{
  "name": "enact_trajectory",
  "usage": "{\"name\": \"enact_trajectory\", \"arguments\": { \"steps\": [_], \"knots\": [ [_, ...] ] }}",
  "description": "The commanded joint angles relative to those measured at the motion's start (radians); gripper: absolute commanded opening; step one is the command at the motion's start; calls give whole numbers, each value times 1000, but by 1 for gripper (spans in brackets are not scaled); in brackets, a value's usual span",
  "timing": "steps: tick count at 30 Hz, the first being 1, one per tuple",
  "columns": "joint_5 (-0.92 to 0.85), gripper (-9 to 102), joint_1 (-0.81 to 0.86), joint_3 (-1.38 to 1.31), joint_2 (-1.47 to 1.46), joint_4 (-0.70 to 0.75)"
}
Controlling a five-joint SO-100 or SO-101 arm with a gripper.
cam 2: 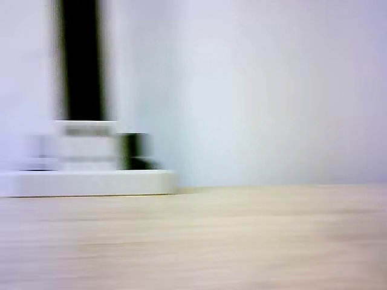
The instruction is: Grasp a peg and put it in the crate.
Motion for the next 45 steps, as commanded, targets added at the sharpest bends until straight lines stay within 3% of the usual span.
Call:
{"name": "enact_trajectory", "arguments": {
  "steps": [1,6,13,32,45],
  "knots": [
    [238,-1,-98,-23,219,314],
    [495,-1,-172,-25,345,588],
    [670,-1,-175,28,434,738],
    [693,-1,-137,117,617,1045],
    [692,0,-137,115,621,1060]
  ]
}}
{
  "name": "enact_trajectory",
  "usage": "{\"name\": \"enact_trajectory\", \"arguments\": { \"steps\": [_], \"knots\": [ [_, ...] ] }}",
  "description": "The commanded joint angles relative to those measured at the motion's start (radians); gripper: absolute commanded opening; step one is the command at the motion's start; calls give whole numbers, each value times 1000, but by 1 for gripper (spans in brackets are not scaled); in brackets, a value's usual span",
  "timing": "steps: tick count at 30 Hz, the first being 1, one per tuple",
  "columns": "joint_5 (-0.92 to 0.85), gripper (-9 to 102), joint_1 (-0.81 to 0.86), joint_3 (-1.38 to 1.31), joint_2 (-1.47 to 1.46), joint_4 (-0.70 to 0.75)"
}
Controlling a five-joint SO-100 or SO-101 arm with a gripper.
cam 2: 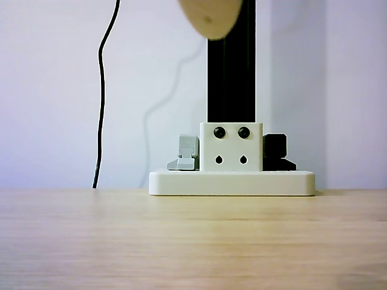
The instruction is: Grasp a peg and put it in the crate.
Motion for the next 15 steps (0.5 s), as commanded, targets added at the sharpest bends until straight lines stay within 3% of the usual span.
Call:
{"name": "enact_trajectory", "arguments": {
  "steps": [1,15],
  "knots": [
    [15,0,0,-3,17,8],
    [15,0,-9,-3,14,9]
  ]
}}
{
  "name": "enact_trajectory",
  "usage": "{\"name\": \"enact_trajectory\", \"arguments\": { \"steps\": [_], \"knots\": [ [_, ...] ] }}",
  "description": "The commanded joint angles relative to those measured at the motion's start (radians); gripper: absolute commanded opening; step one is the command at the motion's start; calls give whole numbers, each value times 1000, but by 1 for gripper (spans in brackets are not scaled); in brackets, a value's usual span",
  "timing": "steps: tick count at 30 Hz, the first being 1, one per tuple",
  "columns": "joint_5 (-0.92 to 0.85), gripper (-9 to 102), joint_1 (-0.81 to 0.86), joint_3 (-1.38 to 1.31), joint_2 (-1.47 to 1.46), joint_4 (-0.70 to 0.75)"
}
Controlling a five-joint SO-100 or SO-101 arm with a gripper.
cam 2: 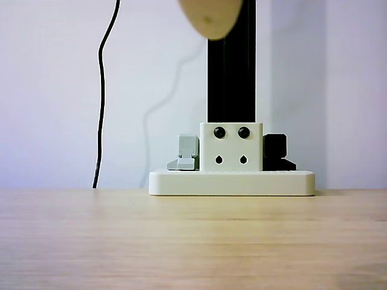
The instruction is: Grasp a peg and put it in the crate.
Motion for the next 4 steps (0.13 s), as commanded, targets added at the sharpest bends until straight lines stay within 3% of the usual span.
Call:
{"name": "enact_trajectory", "arguments": {
  "steps": [1,4],
  "knots": [
    [15,0,-9,-3,14,9],
    [8,-1,-9,-3,14,9]
  ]
}}
